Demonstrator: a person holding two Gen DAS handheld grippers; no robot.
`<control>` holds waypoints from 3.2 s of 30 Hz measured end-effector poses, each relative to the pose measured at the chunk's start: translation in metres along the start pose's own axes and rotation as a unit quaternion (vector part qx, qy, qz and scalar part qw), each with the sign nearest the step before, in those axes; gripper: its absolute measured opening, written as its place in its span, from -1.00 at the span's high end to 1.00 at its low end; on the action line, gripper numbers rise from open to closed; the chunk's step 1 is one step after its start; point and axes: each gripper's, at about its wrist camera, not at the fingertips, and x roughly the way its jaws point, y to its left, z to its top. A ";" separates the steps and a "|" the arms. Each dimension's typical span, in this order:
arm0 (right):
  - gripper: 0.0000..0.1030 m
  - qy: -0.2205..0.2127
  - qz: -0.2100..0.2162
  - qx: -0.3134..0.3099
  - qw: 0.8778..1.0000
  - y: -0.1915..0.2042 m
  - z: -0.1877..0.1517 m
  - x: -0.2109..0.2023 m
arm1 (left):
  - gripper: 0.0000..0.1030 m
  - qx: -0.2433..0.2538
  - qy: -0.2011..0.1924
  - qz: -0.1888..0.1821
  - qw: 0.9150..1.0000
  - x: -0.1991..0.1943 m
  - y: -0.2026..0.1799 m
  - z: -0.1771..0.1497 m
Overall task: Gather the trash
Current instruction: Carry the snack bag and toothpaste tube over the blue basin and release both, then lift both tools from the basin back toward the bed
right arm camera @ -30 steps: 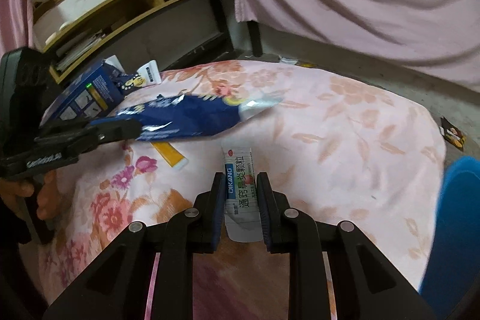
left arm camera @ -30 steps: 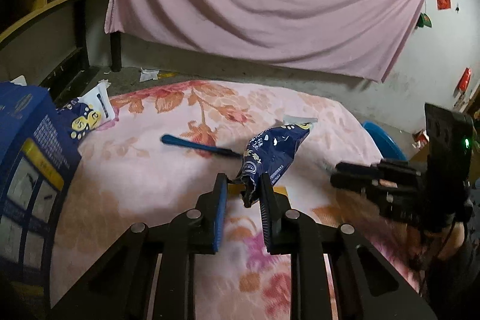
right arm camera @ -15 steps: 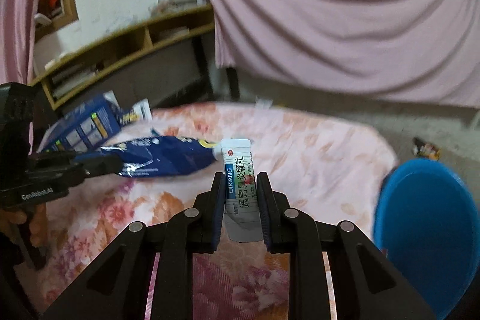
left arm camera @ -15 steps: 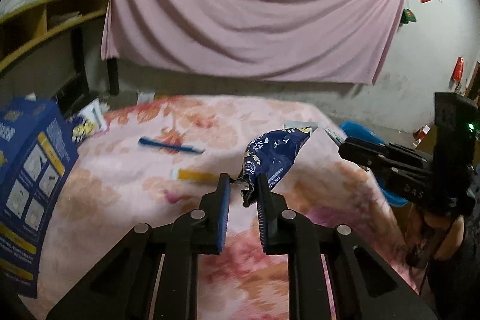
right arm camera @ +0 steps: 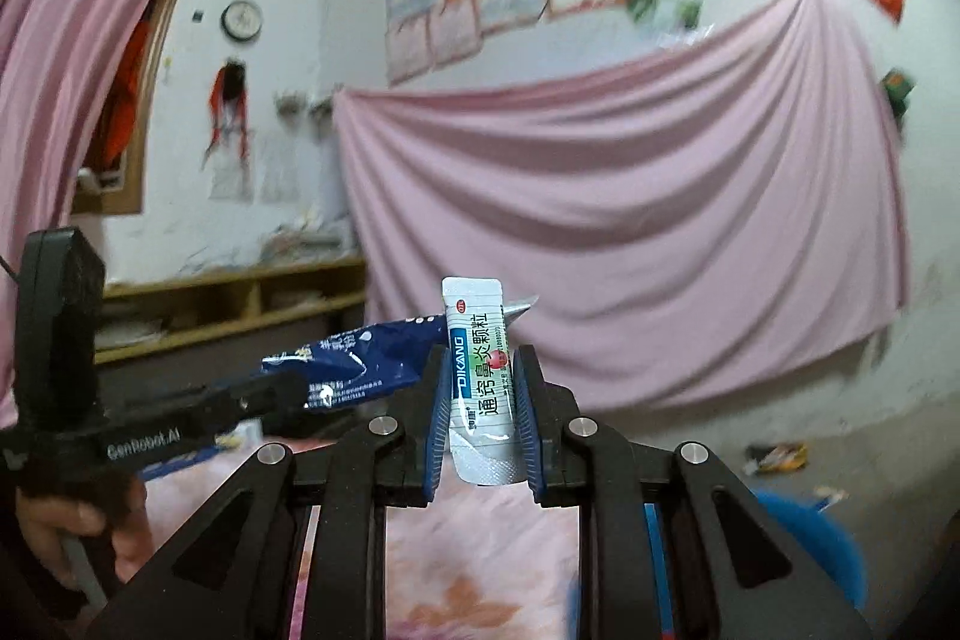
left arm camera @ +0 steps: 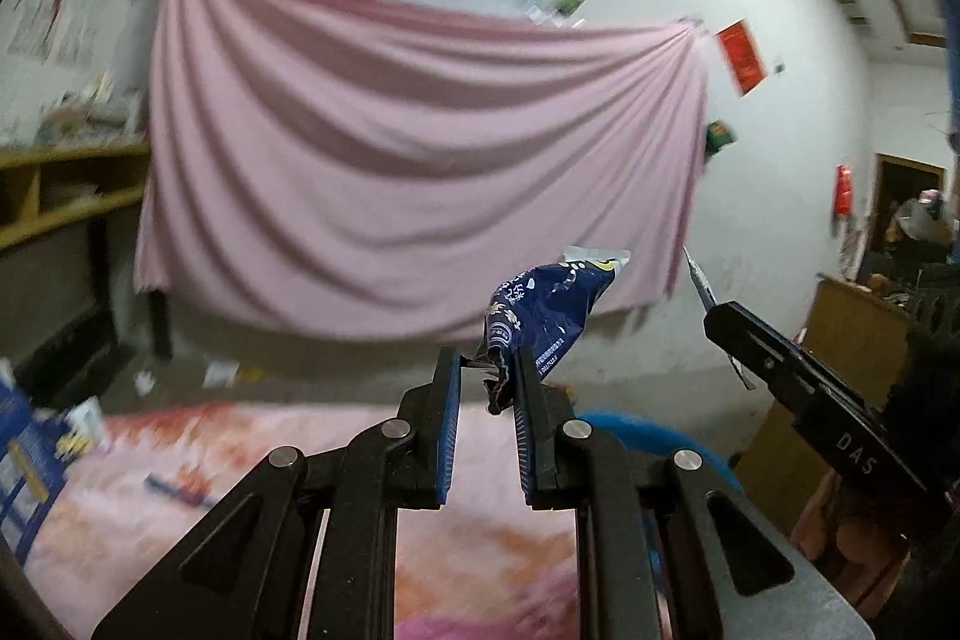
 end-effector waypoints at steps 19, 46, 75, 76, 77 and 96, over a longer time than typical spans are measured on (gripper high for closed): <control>0.63 -0.002 -0.145 0.023 0.989 -0.071 0.004 -0.031 | 0.73 0.092 -0.067 -0.036 0.993 0.052 -0.106 0.000; 0.60 0.210 -0.191 0.111 0.952 -0.130 -0.048 -0.001 | 0.70 0.045 0.202 -0.046 0.977 0.164 -0.131 -0.046; 0.01 0.242 -0.200 0.120 0.942 -0.132 -0.052 0.008 | 0.00 -0.027 0.217 -0.026 0.975 0.140 -0.092 -0.029; -0.14 0.239 -0.199 0.121 0.943 -0.131 -0.051 0.007 | -0.06 -0.028 0.213 -0.023 0.976 0.138 -0.090 -0.027; -0.24 0.234 -0.198 0.123 0.944 -0.131 -0.050 0.006 | -0.11 -0.029 0.208 -0.018 0.978 0.134 -0.087 -0.025; -1.00 0.104 -0.160 0.080 0.978 -0.079 -0.014 0.009 | -0.96 -0.035 0.068 0.064 0.995 0.044 -0.025 0.013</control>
